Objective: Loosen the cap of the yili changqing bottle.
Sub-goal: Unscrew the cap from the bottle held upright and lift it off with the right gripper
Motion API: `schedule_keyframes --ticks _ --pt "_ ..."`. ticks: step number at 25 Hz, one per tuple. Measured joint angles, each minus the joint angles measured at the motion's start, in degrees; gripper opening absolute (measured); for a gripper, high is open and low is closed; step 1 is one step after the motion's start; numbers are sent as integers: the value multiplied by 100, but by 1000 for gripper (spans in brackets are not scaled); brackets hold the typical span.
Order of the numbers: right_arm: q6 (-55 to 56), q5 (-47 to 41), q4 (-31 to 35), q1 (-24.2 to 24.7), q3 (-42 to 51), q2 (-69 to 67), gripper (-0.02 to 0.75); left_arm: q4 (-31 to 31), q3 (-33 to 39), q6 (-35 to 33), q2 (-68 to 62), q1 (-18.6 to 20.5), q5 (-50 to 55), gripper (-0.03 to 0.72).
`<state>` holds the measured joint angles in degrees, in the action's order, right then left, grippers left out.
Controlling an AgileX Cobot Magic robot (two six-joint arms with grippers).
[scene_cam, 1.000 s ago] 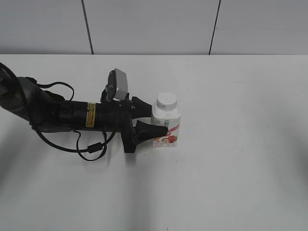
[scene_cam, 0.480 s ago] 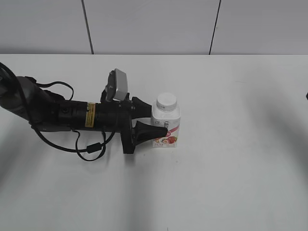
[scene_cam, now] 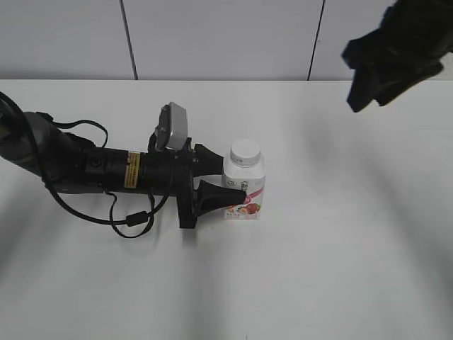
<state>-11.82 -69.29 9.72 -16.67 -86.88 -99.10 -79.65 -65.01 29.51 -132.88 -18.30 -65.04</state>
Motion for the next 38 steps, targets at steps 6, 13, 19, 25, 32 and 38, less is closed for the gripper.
schedule_keyframes --ticks 6,13,19,25,32,38 --pt "714 -8 42 -897 -598 -593 358 -7 0 0 0 0 0 414" --pt "1471 -19 115 -1501 -1024 -1153 455 -10 0 0 0 0 -1 414" --pt "1616 -37 363 -1634 -1122 -1508 468 -10 0 0 0 0 -1 414" --pt "1702 -42 363 -1714 -1476 -1829 470 -14 0 0 0 0 -1 414" --pt "1738 -42 50 -1714 -1705 -2037 472 -14 0 0 0 0 -6 414" --pt "1743 -42 -3 -1714 -1724 -2191 472 -16 0 0 0 0 -6 414"
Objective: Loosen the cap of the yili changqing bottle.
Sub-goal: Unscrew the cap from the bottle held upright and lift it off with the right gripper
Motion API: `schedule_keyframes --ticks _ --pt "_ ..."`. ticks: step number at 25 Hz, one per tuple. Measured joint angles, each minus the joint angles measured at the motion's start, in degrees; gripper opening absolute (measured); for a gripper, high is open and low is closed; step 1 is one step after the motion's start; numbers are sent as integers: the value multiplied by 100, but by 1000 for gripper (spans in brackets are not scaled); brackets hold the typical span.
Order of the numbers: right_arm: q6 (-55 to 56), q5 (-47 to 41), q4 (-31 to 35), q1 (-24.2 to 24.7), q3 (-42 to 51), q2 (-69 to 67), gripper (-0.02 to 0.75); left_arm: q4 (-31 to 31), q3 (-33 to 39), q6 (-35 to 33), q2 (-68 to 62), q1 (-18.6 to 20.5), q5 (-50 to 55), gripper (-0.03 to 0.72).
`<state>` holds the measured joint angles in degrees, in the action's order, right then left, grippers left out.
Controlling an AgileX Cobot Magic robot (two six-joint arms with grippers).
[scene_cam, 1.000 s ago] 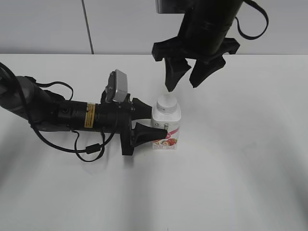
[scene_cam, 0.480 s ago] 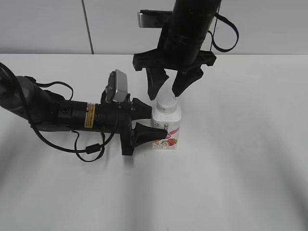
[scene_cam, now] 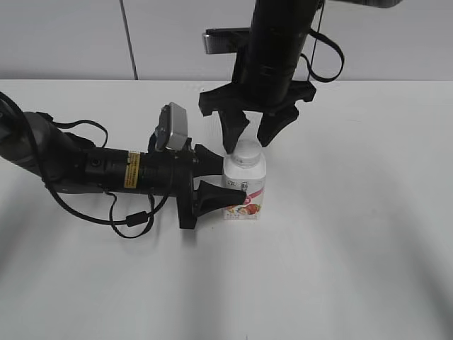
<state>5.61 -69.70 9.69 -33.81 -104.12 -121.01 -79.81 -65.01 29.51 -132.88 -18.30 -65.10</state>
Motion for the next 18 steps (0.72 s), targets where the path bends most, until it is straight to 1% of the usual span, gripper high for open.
schedule_keyframes --ticks 5,7,9,14,16,18 --pt "0 0 18 0 0 -141 470 0 0 2 0 0 0 414" --pt "17 0 22 0 0 -141 442 0 0 2 0 0 5 414" --pt "23 0 22 0 0 -141 398 0 0 2 0 0 17 414" --pt "-30 0 22 0 0 -141 393 0 0 7 0 0 25 414" --pt "-298 0 28 0 0 -141 393 0 0 7 0 0 30 414" --pt "-1113 7 47 0 0 -141 393 0 0 7 6 0 30 414"
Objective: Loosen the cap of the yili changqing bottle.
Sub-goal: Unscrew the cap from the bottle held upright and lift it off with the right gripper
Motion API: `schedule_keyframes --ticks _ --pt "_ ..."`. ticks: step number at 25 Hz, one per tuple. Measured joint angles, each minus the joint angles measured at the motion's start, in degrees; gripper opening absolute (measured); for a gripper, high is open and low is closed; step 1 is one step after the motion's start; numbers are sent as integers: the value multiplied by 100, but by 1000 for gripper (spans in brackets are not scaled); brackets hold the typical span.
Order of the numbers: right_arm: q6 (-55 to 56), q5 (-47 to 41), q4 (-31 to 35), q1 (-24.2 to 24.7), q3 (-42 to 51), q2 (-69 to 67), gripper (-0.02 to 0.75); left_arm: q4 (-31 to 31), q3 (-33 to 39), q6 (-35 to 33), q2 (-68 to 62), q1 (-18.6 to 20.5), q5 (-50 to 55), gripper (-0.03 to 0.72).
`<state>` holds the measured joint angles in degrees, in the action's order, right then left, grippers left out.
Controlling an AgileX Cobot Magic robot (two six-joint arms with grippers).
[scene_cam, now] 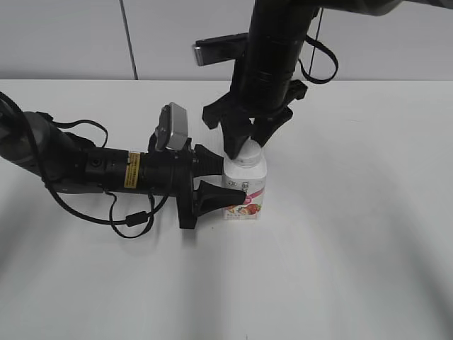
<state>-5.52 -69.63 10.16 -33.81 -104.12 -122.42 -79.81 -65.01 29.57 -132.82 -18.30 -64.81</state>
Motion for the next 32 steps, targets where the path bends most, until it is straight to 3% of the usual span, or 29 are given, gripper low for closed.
schedule_keyframes --ticks 7,11,19,22,24,28,32 --pt "-4100 106 104 -5 -21 0 372 -29 0 0 0 0 6 412" --pt "-4616 113 123 -11 -28 0 353 -29 0 0 0 -5 10 412" --pt "-4543 60 152 -11 -167 -31 347 -29 0 0 0 -5 5 412" --pt "-4270 18 329 -11 -453 -58 312 -31 0 0 0 0 5 410" --pt "-3915 18 431 -11 -686 -58 348 -31 0 0 0 0 10 410" --pt "-2563 12 420 -11 -978 -58 453 -36 0 0 0 0 10 410" --pt "-340 6 -86 -11 -997 3 477 -36 0 0 0 0 10 410"
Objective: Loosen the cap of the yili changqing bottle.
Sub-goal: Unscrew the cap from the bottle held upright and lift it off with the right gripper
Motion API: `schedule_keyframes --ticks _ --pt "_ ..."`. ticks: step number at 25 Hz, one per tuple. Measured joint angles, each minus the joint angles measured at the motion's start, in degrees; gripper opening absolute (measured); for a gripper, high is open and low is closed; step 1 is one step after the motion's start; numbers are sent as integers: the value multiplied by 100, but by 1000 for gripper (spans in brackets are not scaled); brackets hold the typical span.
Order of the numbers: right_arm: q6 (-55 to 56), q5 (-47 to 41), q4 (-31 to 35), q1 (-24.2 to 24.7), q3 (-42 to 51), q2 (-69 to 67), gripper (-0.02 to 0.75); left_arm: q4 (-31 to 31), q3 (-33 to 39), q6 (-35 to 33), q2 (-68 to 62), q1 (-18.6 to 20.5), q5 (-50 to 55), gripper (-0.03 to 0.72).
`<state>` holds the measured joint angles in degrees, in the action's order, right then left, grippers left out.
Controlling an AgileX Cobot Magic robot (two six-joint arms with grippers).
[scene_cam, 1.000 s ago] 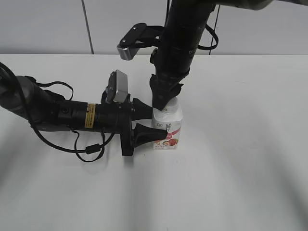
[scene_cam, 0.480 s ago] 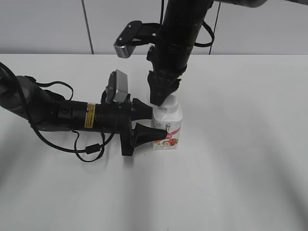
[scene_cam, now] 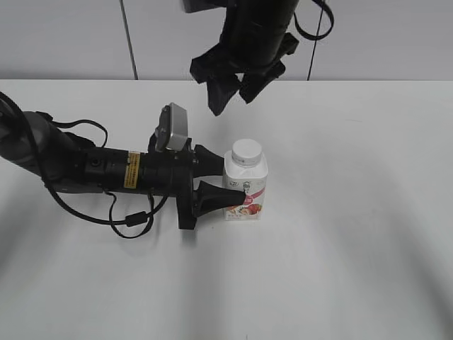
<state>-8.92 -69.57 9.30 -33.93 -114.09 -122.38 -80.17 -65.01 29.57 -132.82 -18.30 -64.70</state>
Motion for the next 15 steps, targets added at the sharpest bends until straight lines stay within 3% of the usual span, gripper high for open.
schedule_keyframes --ticks 5,15 --pt "971 -7 -127 0 60 213 482 0 0 0 0 0 4 410" --pt "1495 -28 -144 0 872 349 482 0 0 0 0 0 11 410"
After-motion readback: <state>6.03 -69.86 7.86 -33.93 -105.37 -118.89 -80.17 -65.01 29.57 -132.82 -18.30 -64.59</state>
